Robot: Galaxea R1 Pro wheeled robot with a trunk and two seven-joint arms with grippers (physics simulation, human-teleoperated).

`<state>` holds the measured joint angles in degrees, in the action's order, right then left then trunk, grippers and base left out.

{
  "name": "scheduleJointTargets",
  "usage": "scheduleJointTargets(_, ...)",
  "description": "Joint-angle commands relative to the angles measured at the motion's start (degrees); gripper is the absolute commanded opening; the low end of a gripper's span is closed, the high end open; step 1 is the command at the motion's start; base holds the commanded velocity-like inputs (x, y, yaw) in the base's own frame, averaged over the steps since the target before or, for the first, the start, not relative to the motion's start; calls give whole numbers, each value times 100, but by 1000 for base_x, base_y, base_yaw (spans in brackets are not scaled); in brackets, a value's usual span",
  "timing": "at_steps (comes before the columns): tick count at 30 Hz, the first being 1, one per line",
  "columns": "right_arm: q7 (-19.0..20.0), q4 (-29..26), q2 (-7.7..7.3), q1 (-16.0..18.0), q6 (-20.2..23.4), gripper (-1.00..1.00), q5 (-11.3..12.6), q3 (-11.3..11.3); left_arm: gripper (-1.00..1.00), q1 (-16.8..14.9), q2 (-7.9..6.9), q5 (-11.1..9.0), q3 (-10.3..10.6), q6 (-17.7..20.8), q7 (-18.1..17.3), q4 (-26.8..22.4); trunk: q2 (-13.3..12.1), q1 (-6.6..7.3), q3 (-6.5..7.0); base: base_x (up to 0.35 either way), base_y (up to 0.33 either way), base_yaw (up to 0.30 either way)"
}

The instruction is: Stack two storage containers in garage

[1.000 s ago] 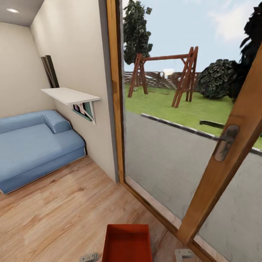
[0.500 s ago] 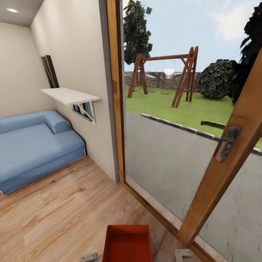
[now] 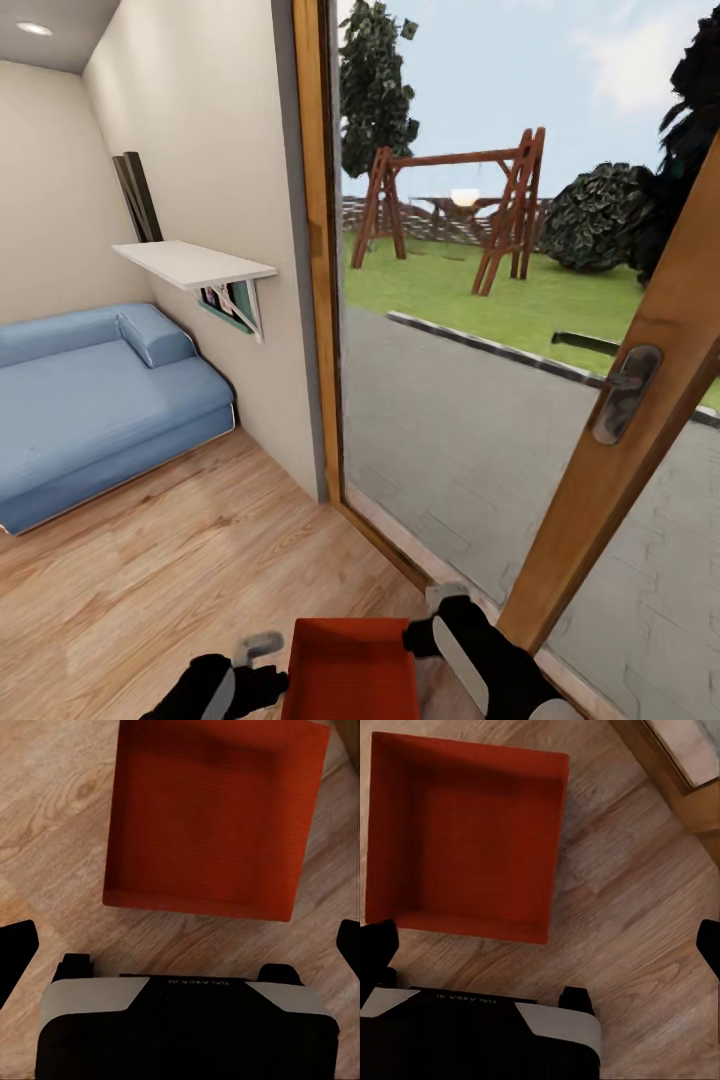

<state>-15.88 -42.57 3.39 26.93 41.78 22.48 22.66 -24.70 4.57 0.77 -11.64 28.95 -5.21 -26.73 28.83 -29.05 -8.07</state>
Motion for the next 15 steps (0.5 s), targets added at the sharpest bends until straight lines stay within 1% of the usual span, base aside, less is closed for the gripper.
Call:
scheduleJointTargets(1, -55, -13, -1, 6, 86, 100, 61, 19, 100, -126, 7, 16, -36, 208, -24, -13, 11, -3, -12, 0, 0, 0)
scheduleJointTargets(2, -52, -17, 1, 6, 131, 100, 66, 19, 100, -223, 8, 17, -34, 325, -24, -14, 11, -3, -12, 0, 0, 0)
scheduleJointTargets(4, -49, -20, 0, 6, 169, 100, 84, 19, 100, -312, 7, 19, -33, 427, -24, -15, 11, -3, -12, 0, 0, 0)
scheduleJointTargets(7, -43, -22, -4, 5, 198, 100, 107, 24, 100, -380, 4, 16, -24, 507, -24, -16, 11, -3, -12, 0, 0, 0)
scheduleJointTargets(10, -15, -25, -5, 5, 204, 100, 122, 33, 100, -394, 1, 10, 12, 532, -41, -16, 11, -3, -12, 0, 0, 0)
scheduleJointTargets(15, -11, -29, -3, 6, 204, 100, 125, 36, 100, -395, 1, 9, 15, 534, -44, -16, 11, -3, -12, 0, 0, 0)
